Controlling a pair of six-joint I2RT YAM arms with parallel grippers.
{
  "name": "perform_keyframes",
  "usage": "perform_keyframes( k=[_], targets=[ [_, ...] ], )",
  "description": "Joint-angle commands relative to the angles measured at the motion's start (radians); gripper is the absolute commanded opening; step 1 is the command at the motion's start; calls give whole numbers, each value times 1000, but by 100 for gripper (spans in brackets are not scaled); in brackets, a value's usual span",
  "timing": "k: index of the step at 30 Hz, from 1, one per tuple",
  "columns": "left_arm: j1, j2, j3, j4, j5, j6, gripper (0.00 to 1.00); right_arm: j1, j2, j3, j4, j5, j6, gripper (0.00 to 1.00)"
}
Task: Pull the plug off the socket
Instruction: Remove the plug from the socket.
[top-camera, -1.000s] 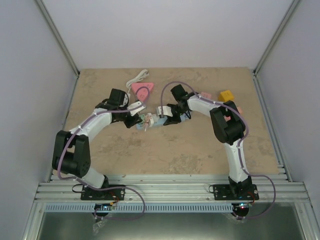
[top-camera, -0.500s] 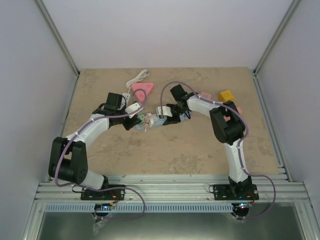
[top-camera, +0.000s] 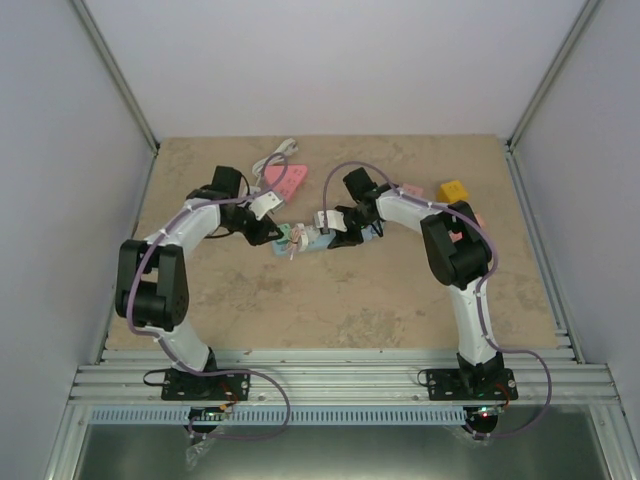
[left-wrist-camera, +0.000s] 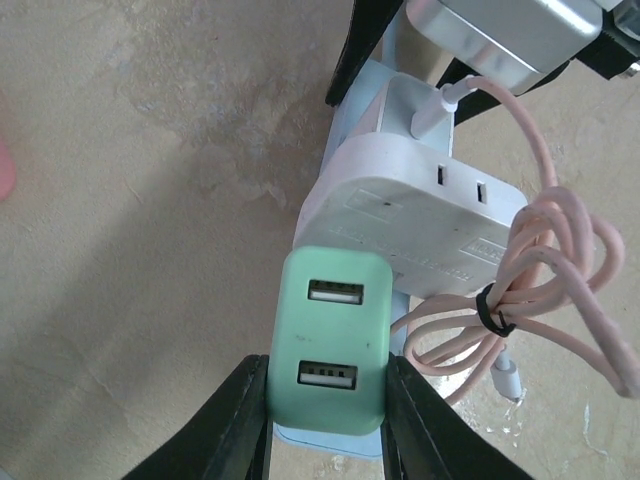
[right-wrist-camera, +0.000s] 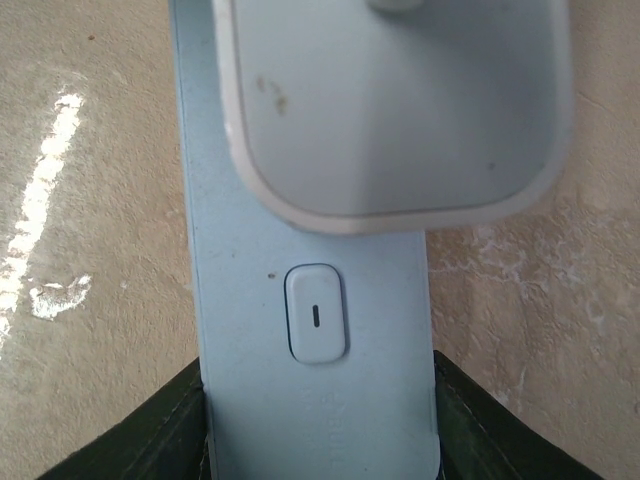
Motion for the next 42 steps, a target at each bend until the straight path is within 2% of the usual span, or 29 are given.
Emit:
perform_keyframes(
  k=[1, 11, 19, 25, 30, 34, 39, 40, 41, 42],
  targets=[
    [15, -65, 7, 109, -38, -45, 0, 4, 49, -44, -94, 100, -33, 1],
    [-95, -277, -206, 319, -220, 15, 0, 7, 51, -42, -96, 100, -30, 1],
    [-103, -319, -236, 361, -212, -7, 0, 7, 50, -42, -95, 102, -31, 1],
    [-16, -325, -187, 389, -153, -123, 0, 7, 43, -45, -88, 106, -28, 2],
    [12, -311, -131, 345, -86, -146, 0, 7, 24, -42, -87, 88, -22, 26],
    [12, -311, -120, 332, -37, -162, 0, 7, -12, -45, -87, 70, -21, 52],
    [12, -309, -109, 326, -22, -165, 0, 7, -68, -55, -76, 46, -20, 76],
    [11, -308, -104, 323, -20, -166, 0, 7, -79, -55, -76, 43, -20, 82],
    [12, -306, -97, 316, -16, -165, 0, 7, -92, -53, -75, 38, -18, 95],
    [12, -305, -89, 308, -10, -162, 0, 7, -107, -51, -78, 38, -18, 97]
  ],
)
